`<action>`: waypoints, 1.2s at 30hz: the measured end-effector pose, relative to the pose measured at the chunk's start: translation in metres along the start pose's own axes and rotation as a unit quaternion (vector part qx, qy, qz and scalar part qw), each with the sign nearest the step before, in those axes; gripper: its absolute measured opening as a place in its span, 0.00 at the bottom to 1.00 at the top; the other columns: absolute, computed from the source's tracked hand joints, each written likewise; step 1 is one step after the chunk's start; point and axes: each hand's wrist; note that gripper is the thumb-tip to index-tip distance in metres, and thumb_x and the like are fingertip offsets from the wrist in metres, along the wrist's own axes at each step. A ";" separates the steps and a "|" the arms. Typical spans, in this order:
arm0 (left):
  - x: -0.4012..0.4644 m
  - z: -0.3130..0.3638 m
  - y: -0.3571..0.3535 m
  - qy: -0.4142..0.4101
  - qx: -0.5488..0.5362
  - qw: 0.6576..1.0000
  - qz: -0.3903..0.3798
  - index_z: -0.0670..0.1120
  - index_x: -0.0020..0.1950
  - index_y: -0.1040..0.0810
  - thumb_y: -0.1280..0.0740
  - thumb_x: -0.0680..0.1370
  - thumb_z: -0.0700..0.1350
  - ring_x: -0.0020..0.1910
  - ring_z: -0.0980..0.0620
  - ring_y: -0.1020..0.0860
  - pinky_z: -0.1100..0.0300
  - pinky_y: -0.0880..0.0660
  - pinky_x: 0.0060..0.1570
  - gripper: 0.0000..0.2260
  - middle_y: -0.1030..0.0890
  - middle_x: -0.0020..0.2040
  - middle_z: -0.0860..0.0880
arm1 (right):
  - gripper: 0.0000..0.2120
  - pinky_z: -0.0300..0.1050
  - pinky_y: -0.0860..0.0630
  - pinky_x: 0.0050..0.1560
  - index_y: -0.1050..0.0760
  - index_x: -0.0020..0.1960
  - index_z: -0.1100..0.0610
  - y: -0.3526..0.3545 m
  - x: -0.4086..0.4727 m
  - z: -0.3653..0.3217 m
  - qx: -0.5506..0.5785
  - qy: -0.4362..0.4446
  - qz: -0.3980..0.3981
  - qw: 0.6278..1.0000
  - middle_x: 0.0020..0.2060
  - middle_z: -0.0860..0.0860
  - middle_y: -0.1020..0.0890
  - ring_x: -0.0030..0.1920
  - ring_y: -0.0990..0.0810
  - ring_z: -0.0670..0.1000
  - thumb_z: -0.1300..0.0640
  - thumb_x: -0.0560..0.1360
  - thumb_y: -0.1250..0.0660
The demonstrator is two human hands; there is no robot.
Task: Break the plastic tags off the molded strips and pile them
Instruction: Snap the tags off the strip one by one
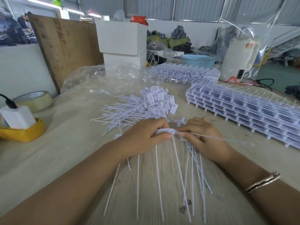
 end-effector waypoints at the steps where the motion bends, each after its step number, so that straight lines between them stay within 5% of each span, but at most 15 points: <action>1: 0.001 0.000 0.000 -0.009 0.014 1.000 0.007 0.53 0.43 0.30 0.35 0.77 0.51 0.31 0.58 0.33 0.64 0.40 0.31 0.06 0.31 0.31 0.56 | 0.15 0.34 0.36 0.40 0.25 0.34 0.54 -0.001 0.001 0.000 0.039 -0.013 0.002 0.999 0.29 0.41 0.29 0.34 0.31 0.39 0.51 0.77 0.40; 5: 0.001 0.003 0.001 -0.028 0.023 0.999 0.020 0.53 0.44 0.30 0.35 0.78 0.50 0.30 0.58 0.32 0.65 0.40 0.30 0.06 0.30 0.31 0.56 | 0.17 0.31 0.33 0.41 0.25 0.32 0.62 -0.004 0.001 0.000 0.125 -0.056 0.013 0.991 0.28 0.45 0.27 0.33 0.29 0.40 0.54 0.77 0.38; 11: 0.002 0.009 0.001 -0.021 -0.029 0.999 0.038 0.60 0.42 0.33 0.38 0.75 0.55 0.29 0.59 0.31 0.65 0.38 0.29 0.05 0.27 0.30 0.56 | 0.17 0.51 0.27 0.43 0.23 0.32 0.61 -0.003 0.000 -0.001 0.207 -0.126 0.018 0.970 0.31 0.55 0.22 0.34 0.23 0.54 0.57 0.77 0.39; 15: -0.001 0.011 0.003 -0.035 -0.046 0.998 0.037 0.57 0.41 0.34 0.37 0.76 0.51 0.26 0.60 0.33 0.69 0.39 0.28 0.06 0.29 0.28 0.60 | 0.19 0.37 0.27 0.40 0.23 0.34 0.63 0.003 0.000 -0.002 0.252 -0.168 0.042 0.952 0.32 0.50 0.22 0.35 0.23 0.45 0.54 0.77 0.42; 17: -0.005 0.010 0.007 -0.035 -0.067 0.997 0.036 0.56 0.40 0.34 0.38 0.76 0.50 0.26 0.59 0.35 0.69 0.39 0.29 0.07 0.30 0.28 0.60 | 0.18 0.28 0.32 0.42 0.22 0.35 0.62 0.011 -0.001 0.005 0.236 -0.184 0.063 0.952 0.32 0.46 0.22 0.36 0.24 0.39 0.57 0.78 0.43; 20: -0.008 0.006 0.012 -0.017 -0.066 0.997 0.033 0.53 0.41 0.32 0.40 0.76 0.51 0.26 0.58 0.35 0.67 0.41 0.29 0.05 0.30 0.28 0.59 | 0.14 0.26 0.31 0.41 0.22 0.41 0.47 0.013 -0.002 0.007 0.182 -0.148 0.028 0.972 0.35 0.41 0.19 0.37 0.23 0.37 0.61 0.78 0.41; 23: -0.009 0.003 0.013 0.008 -0.029 0.999 0.010 0.53 0.44 0.31 0.43 0.76 0.49 0.29 0.55 0.33 0.55 0.35 0.32 0.03 0.29 0.30 0.55 | 0.11 0.33 0.30 0.43 0.25 0.59 0.51 0.003 -0.001 0.009 0.112 -0.088 -0.012 0.990 0.39 0.49 0.22 0.40 0.24 0.42 0.56 0.78 0.40; 26: -0.009 0.001 0.011 0.025 -0.017 0.999 -0.008 0.55 0.46 0.31 0.45 0.73 0.46 0.33 0.47 0.29 0.48 0.31 0.35 0.06 0.24 0.36 0.47 | 0.16 0.47 0.29 0.46 0.30 0.65 0.50 0.000 -0.004 0.017 0.043 -0.054 -0.044 0.997 0.40 0.47 0.29 0.40 0.27 0.44 0.58 0.77 0.41; 31: -0.006 -0.003 0.006 0.028 0.034 0.999 0.012 0.56 0.51 0.30 0.46 0.70 0.45 0.37 0.58 0.30 0.58 0.33 0.36 0.12 0.28 0.42 0.60 | 0.21 0.47 0.35 0.46 0.23 0.62 0.52 0.001 -0.008 0.017 -0.001 -0.046 -0.108 0.993 0.40 0.43 0.32 0.42 0.32 0.38 0.64 0.72 0.42; 36: -0.004 -0.007 -0.001 0.044 0.024 0.998 0.035 0.52 0.63 0.31 0.43 0.75 0.41 0.37 0.64 0.29 0.59 0.31 0.38 0.17 0.30 0.51 0.58 | 0.22 0.45 0.41 0.46 0.18 0.54 0.54 0.005 -0.007 0.011 0.001 -0.071 -0.119 0.990 0.39 0.39 0.34 0.42 0.32 0.38 0.63 0.69 0.46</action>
Point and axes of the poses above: each hand's wrist, its own x-axis towards the middle knuckle, its own y-axis out of the back of the hand, z = x × y
